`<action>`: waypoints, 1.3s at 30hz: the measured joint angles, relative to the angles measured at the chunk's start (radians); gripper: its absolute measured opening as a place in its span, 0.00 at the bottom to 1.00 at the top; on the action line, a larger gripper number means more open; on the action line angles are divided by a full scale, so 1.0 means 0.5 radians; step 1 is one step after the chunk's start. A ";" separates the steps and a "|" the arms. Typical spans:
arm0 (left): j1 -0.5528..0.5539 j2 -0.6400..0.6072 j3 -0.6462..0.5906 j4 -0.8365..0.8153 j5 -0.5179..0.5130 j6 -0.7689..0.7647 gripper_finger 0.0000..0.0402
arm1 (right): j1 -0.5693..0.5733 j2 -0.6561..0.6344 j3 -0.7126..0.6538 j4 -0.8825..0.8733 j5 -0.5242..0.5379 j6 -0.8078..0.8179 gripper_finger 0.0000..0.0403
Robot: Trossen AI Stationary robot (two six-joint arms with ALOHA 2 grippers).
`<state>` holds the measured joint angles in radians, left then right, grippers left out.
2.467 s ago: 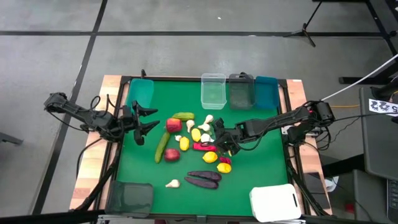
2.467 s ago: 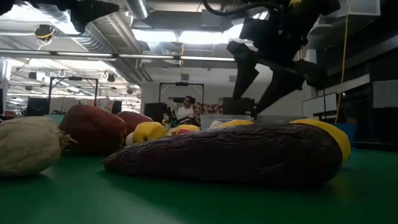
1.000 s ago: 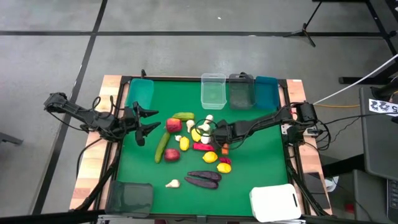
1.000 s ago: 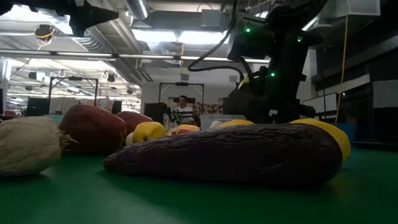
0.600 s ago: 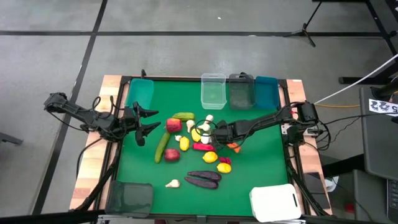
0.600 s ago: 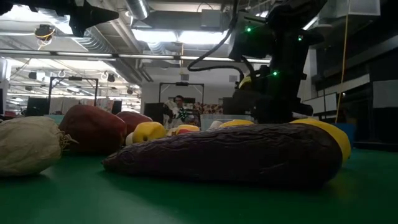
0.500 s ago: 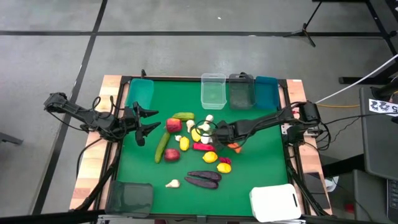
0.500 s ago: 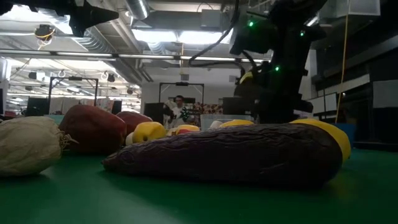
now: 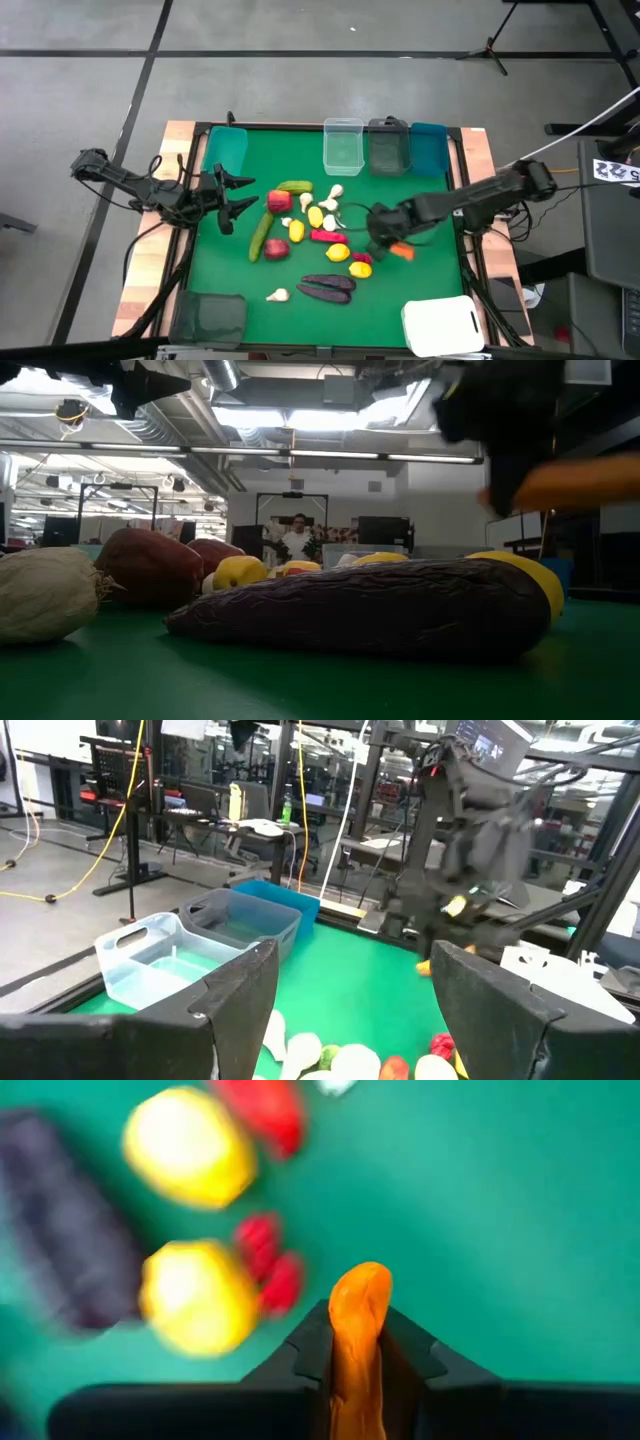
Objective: Sort produce into baskets
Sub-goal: Put the orange chili pepper into the white bin, then put the red chili pepper into the white bin
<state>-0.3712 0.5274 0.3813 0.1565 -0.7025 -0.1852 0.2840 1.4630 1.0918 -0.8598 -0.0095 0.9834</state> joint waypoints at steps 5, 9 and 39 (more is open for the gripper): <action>0.000 0.000 0.000 -0.043 0.000 -0.028 0.64 | 0.400 -0.184 0.002 -0.004 -0.041 0.484 0.19; 0.000 0.000 0.000 -0.105 0.000 -0.070 0.64 | 0.803 -0.212 0.001 0.067 -0.016 0.983 0.15; 0.000 0.000 0.000 -0.133 -0.001 -0.153 0.64 | 1.429 0.031 0.001 0.188 0.386 1.312 0.59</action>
<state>-0.3714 0.5274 0.3813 0.0902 -0.7029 -0.2618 0.9984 1.4785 1.0924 -0.7656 0.1837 1.6392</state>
